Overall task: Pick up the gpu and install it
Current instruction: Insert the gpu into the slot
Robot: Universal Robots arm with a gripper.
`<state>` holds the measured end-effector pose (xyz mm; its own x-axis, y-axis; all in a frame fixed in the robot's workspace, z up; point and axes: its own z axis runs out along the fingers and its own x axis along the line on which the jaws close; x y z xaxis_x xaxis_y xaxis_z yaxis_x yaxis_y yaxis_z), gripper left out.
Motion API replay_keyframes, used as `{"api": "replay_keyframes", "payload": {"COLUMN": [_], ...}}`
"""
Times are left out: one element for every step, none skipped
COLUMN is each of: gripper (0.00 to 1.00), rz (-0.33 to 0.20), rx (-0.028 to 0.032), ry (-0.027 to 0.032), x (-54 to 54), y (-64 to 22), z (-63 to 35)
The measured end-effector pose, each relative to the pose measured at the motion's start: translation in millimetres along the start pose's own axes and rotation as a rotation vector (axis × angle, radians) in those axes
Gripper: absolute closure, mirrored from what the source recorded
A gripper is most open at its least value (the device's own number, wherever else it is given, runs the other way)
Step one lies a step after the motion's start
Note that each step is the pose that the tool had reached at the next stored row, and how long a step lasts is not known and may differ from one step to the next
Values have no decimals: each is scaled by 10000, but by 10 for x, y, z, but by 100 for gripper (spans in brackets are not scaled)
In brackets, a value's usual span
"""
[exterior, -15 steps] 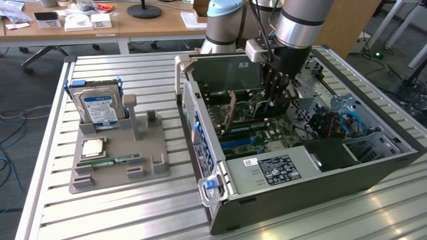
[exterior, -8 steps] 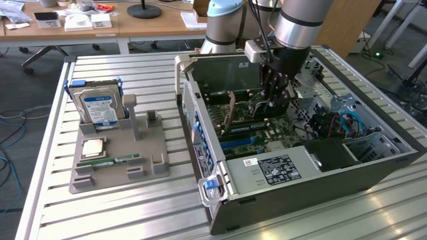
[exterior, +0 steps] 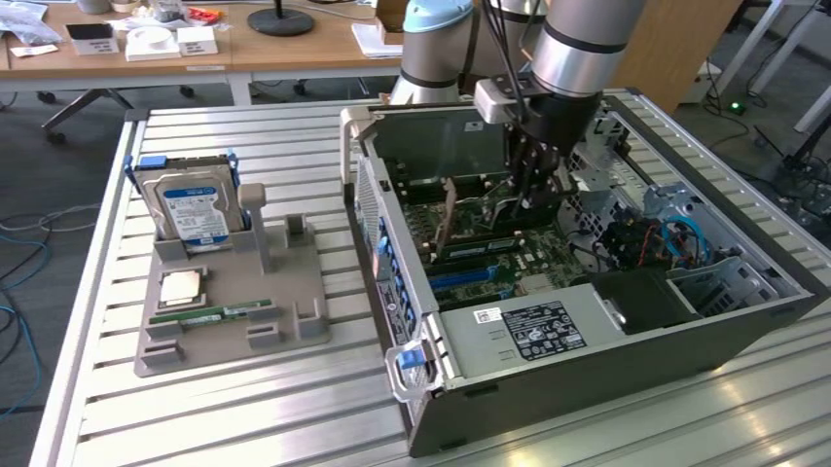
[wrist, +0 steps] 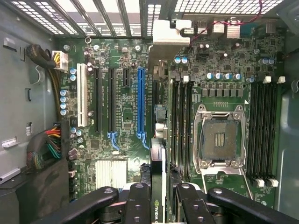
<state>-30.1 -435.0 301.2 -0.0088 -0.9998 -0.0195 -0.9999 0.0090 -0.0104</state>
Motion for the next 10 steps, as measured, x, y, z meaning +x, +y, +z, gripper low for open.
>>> {"api": "replay_keyframes", "payload": {"gripper": [74,74,74,74,74,74,74,74,74,74], "rz": [0,0,-1,-1,0,0,0,-1,-1,0], "rx": [2,3,4,4,5,5,6,6,7,7], "ry": [0,-1,0,0,0,1,0,1,0,-1], "x": [0,-1,-1,-2,-2,-3,-3,-3,-4,-4], "y": [2,4,6,7,9,11,12,13,14,16], "z": [3,6,8,11,12,14,16,18,21,24]}}
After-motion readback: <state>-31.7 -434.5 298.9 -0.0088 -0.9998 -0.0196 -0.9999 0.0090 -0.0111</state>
